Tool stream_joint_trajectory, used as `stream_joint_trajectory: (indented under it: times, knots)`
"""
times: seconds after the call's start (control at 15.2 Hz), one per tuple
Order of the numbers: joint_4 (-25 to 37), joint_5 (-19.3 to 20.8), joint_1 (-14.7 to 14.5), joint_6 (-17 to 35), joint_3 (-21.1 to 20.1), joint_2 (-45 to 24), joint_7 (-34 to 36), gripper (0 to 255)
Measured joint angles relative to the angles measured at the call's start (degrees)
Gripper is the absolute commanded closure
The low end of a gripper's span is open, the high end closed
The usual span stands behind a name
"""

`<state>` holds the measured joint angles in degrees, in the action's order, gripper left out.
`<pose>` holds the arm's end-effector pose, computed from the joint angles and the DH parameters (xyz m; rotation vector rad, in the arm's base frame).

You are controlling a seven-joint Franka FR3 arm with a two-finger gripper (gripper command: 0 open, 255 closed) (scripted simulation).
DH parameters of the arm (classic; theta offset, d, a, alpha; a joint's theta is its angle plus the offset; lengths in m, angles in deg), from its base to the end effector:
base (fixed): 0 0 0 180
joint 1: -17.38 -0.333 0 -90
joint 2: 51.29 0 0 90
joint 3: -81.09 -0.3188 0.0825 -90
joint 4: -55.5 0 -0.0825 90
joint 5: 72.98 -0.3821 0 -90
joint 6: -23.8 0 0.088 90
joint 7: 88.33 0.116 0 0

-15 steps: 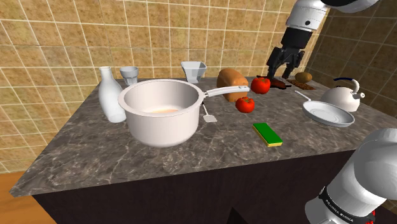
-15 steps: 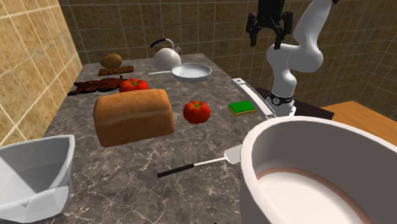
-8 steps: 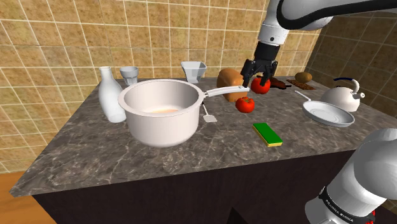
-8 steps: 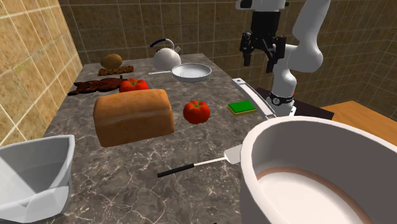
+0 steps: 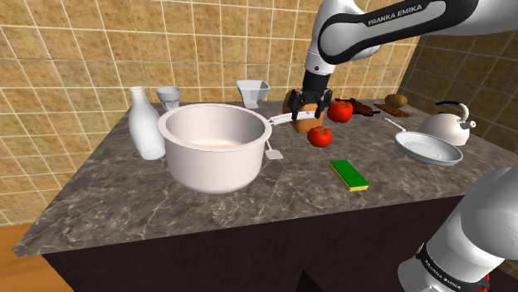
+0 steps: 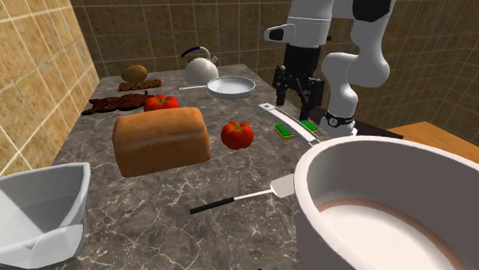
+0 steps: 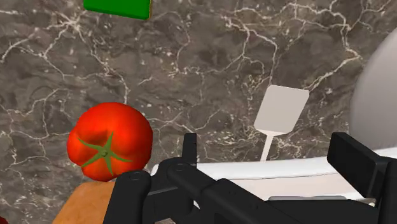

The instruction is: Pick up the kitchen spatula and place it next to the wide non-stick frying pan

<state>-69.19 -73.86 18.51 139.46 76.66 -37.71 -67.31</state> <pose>0.4876 0.0310 0.4926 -3.0875 0.4932 -0.1218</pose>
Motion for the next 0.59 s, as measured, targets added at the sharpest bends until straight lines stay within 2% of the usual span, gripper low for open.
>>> stream_joint_trajectory:
  times: [0.2,0.59]
  knots:
    - [4.2,-0.3,-0.1,2.7,-0.7,-7.3,2.8,0]
    - [13.4,2.4,-0.4,6.4,-1.0,-20.3,8.6,0]
